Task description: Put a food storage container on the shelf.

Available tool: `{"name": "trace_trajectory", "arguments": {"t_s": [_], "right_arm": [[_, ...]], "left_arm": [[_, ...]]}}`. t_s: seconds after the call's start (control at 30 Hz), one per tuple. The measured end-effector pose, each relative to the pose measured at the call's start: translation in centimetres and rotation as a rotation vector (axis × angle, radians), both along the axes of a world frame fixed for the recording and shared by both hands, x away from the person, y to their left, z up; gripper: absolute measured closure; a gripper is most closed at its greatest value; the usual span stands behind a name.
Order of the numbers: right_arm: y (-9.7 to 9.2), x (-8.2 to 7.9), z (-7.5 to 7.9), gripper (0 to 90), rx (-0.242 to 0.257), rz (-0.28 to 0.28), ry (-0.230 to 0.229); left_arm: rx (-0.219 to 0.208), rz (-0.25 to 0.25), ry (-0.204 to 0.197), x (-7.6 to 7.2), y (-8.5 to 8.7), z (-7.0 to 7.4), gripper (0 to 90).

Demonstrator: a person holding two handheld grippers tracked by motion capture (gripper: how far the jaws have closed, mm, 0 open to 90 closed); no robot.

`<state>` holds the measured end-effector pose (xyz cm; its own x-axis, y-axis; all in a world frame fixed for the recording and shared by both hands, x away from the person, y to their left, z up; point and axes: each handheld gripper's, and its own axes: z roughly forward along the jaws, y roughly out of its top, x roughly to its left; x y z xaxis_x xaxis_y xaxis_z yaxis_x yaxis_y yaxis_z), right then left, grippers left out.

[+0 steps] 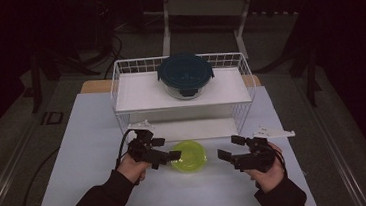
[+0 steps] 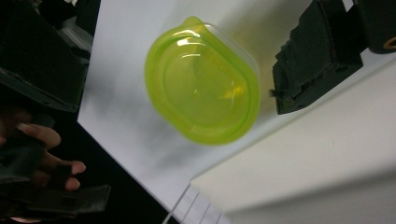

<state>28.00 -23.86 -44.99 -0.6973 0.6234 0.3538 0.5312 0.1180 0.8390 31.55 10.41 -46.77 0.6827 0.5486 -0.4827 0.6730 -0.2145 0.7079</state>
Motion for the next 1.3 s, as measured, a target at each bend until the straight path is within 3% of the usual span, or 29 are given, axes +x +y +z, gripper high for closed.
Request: {"name": "trace_trajectory", "arguments": {"t_s": [0.07,0.2,0.33,0.43,0.57,0.73,0.77,0.87,0.93,0.97,1.1,1.23,1.3], "right_arm": [[0.6,0.7,-0.6,13.6,-0.003,0.002,0.065],[1.5,2.0,-2.1,18.8,0.013,0.010,0.198],[1.9,3.2,-3.2,30.8,0.052,-0.003,0.315],[2.2,3.8,-3.7,38.5,0.061,-0.012,0.384],[2.6,4.4,-4.7,43.6,0.053,-0.014,0.455],[3.1,5.0,-5.7,52.7,0.035,-0.012,0.497],[3.3,5.1,-6.0,55.2,0.021,-0.007,0.501],[3.5,5.1,-6.1,66.5,0.032,-0.003,0.526],[3.5,5.1,-6.1,68.0,0.037,0.002,0.530],[3.5,5.0,-6.1,72.5,0.047,0.004,0.539],[3.7,4.7,-6.1,75.4,0.065,0.015,0.555],[3.8,4.0,-5.8,77.1,0.047,0.012,0.530],[3.8,3.6,-5.6,79.3,0.037,-0.001,0.540]], "left_arm": [[-0.015,0.024,0.058,0.3,-0.2,-0.6,7.1],[-0.016,0.057,0.137,0.6,-0.3,-1.7,11.5],[-0.010,0.086,0.216,0.7,0.1,-2.7,15.9],[-0.027,0.107,0.268,0.8,0.4,-3.5,24.7],[-0.041,0.096,0.323,0.7,0.3,-4.3,34.5],[-0.054,0.094,0.340,0.8,0.5,-4.7,52.1],[-0.056,0.080,0.345,0.8,0.5,-4.8,52.1],[-0.076,0.081,0.356,0.9,0.6,-4.9,61.7],[-0.091,0.080,0.358,0.8,0.7,-4.9,69.1],[-0.091,0.072,0.359,0.8,0.7,-4.9,69.1],[-0.094,0.077,0.372,0.5,0.8,-4.9,73.2],[-0.090,0.087,0.372,-0.1,0.7,-4.5,76.5],[-0.096,0.087,0.368,-0.4,0.7,-4.1,79.3]]}}
